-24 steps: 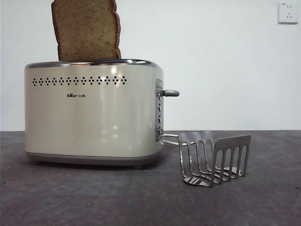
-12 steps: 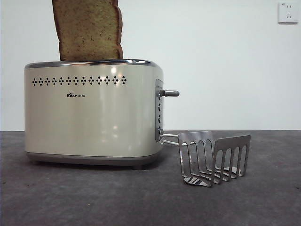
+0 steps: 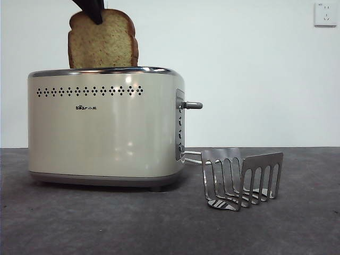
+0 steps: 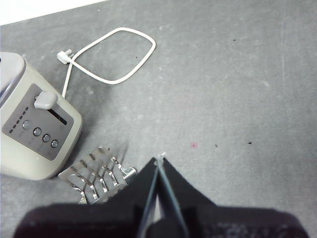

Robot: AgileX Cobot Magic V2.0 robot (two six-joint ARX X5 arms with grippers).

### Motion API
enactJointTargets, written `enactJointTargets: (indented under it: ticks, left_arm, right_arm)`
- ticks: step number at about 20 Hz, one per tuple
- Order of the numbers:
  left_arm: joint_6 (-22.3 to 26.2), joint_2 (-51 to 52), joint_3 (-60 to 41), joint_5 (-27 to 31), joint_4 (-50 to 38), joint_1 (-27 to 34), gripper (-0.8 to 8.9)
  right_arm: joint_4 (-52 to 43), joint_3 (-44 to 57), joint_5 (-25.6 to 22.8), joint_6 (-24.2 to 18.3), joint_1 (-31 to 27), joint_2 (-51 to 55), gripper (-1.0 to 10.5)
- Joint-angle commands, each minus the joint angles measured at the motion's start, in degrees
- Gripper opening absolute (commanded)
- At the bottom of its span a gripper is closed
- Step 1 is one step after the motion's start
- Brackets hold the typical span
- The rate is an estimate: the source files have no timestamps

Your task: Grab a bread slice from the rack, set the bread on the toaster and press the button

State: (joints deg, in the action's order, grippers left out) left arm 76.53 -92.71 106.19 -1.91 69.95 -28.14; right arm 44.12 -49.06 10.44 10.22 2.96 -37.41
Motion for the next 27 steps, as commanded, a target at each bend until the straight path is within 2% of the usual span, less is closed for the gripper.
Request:
enactJointTargets:
  ticks: [1, 5, 10, 11, 14, 15, 25, 27]
  left_arm:
    - [0.0, -2.8, -0.8, -1.9, 0.4, 0.4, -0.08]
    - [0.0, -3.4, -0.8, -3.0, 0.1, 0.6, -0.01]
    - [-2.6, -3.3, -0.8, 0.4, -1.4, 0.7, 0.10]
    - [-3.9, -3.3, -0.8, 0.4, -2.1, 0.7, 0.44]
    - [-7.2, -3.2, -0.8, 0.5, -4.0, 0.7, 3.10]
    - [-7.5, -3.0, -0.8, 0.5, -4.1, 0.7, 3.24]
    - [-7.7, 6.4, -0.8, 0.2, -5.8, 1.2, 3.25]
    - [-9.7, 7.1, -0.8, 0.0, -5.8, 1.2, 3.25]
  right_arm:
    - [-0.1, -0.2, 0.1, -0.9, 0.0, 0.1, 0.0]
    - [1.1, -0.2, 0.1, -1.5, 0.0, 0.1, 0.0]
    - [1.4, -0.2, 0.1, -1.5, 0.0, 0.1, 0.0]
    - [1.4, -0.2, 0.1, -1.5, 0.0, 0.1, 0.0]
    - [1.4, -0.2, 0.1, -1.5, 0.0, 0.1, 0.0]
    - [1.4, -0.2, 0.1, -1.5, 0.0, 0.1, 0.0]
    - [1.4, -0.2, 0.1, -1.3, 0.0, 0.1, 0.0]
    - [1.4, -0.2, 0.1, -1.3, 0.0, 0.1, 0.0]
